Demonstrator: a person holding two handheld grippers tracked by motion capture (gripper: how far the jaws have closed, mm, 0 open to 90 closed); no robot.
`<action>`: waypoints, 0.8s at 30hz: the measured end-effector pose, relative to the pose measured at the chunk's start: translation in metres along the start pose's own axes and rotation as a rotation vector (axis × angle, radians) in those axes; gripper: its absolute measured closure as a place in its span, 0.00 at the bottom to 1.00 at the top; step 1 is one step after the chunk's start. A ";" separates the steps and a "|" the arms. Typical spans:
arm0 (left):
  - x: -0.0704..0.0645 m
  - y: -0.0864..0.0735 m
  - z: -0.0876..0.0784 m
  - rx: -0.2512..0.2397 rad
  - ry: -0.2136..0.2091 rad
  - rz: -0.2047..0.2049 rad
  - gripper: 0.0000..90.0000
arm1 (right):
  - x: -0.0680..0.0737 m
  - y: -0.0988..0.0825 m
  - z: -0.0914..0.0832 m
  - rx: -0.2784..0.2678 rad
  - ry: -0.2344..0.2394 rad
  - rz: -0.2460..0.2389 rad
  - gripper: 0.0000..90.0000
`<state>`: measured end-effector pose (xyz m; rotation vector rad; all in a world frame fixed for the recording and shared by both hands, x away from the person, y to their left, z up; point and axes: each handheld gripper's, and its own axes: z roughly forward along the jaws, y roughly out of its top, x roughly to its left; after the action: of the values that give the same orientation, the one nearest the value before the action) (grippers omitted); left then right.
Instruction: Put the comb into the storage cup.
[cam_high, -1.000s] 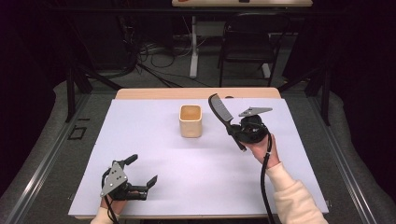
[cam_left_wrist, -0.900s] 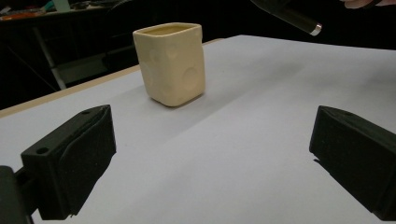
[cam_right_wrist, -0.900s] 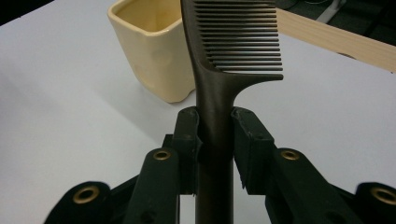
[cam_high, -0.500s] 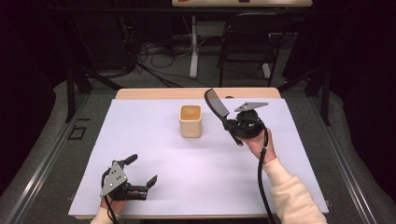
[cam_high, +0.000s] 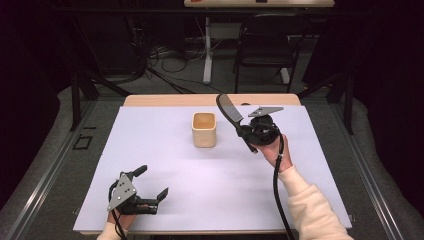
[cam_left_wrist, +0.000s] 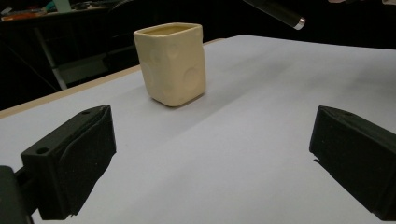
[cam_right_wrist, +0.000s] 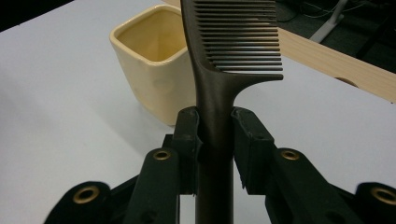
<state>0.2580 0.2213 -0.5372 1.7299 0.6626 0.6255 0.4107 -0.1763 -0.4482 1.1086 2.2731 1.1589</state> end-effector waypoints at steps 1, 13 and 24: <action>0.000 0.000 0.000 0.000 -0.001 0.000 0.00 | 0.000 0.001 0.001 -0.004 0.001 -0.002 0.80; 0.001 0.000 0.000 0.000 0.003 -0.001 0.00 | 0.004 0.008 0.008 -0.023 0.000 -0.015 0.80; 0.001 0.000 0.000 0.001 0.002 0.003 0.00 | 0.007 0.013 0.014 -0.049 0.000 -0.017 0.80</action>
<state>0.2583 0.2221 -0.5371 1.7319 0.6619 0.6289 0.4213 -0.1591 -0.4459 1.0691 2.2371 1.2020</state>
